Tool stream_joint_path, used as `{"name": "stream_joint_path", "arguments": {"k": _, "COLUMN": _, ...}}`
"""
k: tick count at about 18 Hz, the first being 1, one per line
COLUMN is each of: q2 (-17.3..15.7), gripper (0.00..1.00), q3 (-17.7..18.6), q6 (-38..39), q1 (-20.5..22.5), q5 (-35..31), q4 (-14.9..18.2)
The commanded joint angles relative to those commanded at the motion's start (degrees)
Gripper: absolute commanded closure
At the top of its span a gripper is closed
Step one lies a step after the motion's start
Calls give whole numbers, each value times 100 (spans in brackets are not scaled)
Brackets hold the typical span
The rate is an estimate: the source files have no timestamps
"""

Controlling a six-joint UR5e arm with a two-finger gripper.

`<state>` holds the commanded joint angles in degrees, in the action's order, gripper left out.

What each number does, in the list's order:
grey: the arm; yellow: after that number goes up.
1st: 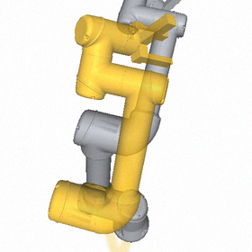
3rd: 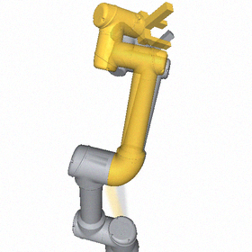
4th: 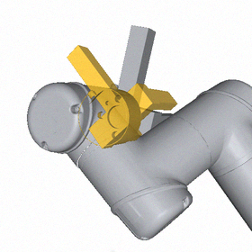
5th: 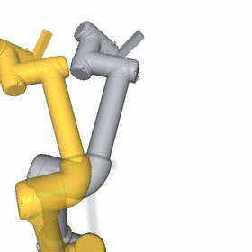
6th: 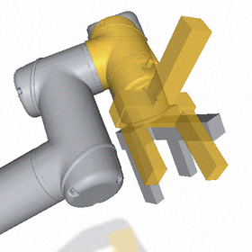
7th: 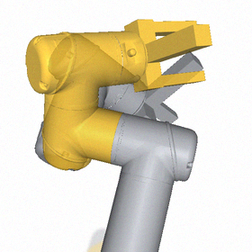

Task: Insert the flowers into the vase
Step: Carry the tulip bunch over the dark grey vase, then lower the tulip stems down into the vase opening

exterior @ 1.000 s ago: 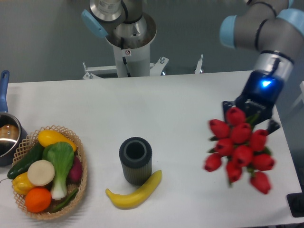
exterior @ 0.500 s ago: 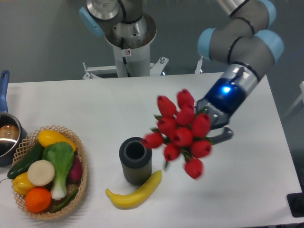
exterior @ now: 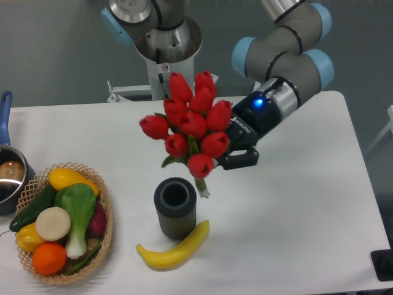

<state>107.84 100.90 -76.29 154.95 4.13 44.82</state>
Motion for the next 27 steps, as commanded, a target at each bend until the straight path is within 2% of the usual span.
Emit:
{"name": "stream_joint_path", "arguments": {"k": 11, "q2": 26, "gripper": 75, "q3": 439, "q6": 0, "q1": -106, "q5": 27, "q4": 0}}
{"name": "stream_joint_path", "arguments": {"k": 27, "q2": 457, "gripper": 75, "q3": 536, "q6": -149, "q1": -132, "q5": 18, "q4": 0}}
